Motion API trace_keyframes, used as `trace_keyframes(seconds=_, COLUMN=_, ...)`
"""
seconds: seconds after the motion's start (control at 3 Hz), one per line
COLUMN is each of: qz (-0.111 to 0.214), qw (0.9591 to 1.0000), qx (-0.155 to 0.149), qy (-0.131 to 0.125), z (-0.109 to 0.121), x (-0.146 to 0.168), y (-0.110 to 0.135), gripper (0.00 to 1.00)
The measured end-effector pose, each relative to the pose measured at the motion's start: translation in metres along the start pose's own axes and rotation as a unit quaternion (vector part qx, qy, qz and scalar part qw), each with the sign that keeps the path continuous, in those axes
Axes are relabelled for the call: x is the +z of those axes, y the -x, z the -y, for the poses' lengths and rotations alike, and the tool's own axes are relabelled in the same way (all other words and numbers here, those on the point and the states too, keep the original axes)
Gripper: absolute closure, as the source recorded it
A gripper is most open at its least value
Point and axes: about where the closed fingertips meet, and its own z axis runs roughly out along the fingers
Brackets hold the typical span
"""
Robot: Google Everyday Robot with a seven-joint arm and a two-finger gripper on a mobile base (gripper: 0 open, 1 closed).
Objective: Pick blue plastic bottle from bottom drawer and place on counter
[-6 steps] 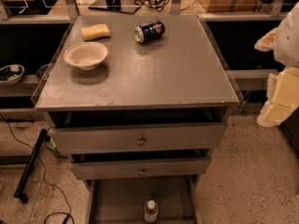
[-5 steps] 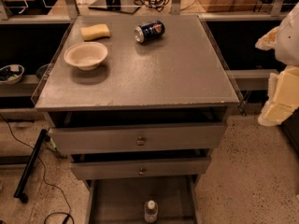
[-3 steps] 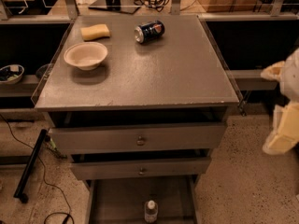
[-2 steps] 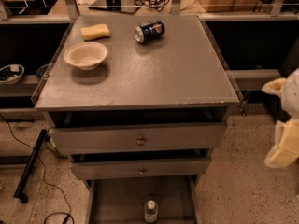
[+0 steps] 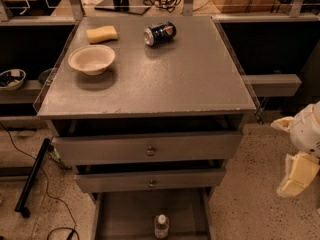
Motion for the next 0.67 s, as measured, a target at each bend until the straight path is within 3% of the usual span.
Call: trace_keyframes(seconds=0.67, qz=0.008, qw=0.9999, qx=-0.009, qy=-0.012, z=-0.017, x=0.032, y=-0.007, gripper=0.0)
